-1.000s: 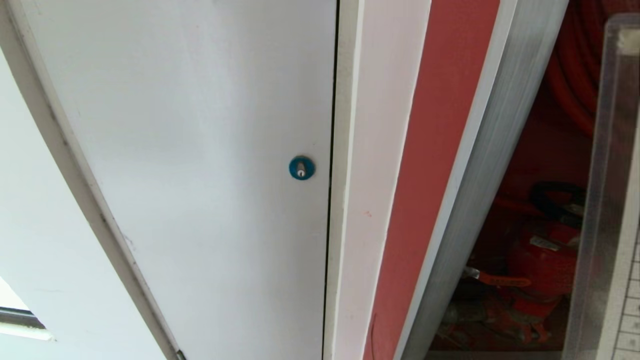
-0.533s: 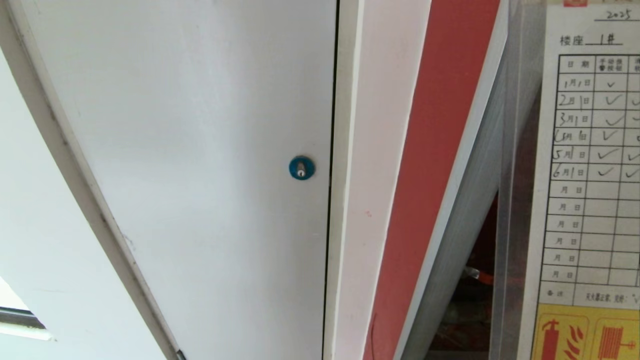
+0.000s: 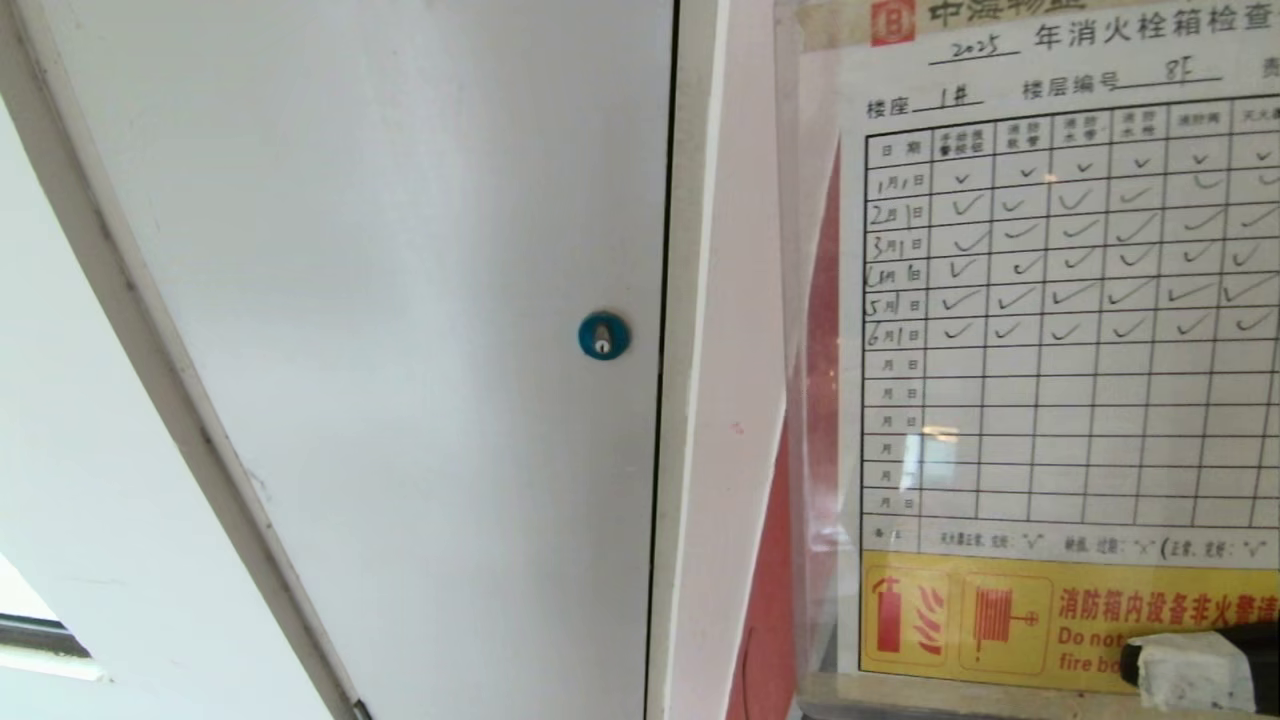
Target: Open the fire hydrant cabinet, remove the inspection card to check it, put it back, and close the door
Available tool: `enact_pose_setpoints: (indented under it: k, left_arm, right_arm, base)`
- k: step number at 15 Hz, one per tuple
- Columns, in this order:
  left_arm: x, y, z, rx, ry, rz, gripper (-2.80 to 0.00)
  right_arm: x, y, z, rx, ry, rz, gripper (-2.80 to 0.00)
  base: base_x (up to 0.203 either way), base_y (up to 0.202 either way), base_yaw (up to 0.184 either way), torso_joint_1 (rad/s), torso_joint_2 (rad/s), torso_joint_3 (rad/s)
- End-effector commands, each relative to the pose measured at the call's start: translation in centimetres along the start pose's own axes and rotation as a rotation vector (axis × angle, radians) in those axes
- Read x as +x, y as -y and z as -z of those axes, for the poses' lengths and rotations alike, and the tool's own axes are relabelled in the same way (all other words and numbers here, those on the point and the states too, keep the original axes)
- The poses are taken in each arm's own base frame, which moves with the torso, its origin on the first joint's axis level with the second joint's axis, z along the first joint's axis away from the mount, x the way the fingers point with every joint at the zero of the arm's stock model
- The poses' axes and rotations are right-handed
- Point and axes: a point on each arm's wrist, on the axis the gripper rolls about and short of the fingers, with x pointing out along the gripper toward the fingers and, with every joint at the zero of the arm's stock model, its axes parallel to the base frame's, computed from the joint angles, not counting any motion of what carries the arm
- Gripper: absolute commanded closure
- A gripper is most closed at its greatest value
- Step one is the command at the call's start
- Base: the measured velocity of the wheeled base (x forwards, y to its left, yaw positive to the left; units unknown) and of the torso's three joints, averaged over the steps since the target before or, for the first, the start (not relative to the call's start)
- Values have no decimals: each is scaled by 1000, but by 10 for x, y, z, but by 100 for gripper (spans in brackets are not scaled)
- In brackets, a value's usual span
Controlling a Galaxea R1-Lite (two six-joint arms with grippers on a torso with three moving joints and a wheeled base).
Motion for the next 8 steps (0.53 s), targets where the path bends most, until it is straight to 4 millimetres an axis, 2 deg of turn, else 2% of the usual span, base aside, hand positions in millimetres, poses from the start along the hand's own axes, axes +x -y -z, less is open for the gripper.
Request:
enact_pose_setpoints:
  k: [1, 5, 8]
  left_arm:
    - [1, 0, 3, 0, -12, 0, 0]
    - [1, 0, 3, 0, -12, 0, 0]
    - [1, 0, 3, 0, -12, 0, 0]
  right_arm:
    - [12, 0, 0, 1, -27, -35, 0]
    - [28, -4, -10, -34, -12, -46, 0]
    - [32, -3, -12, -2, 11, -56, 0]
  base:
    - [0, 0, 0, 0, 0, 0]
    - [0, 0, 0, 0, 0, 0]
    - [0, 0, 0, 0, 0, 0]
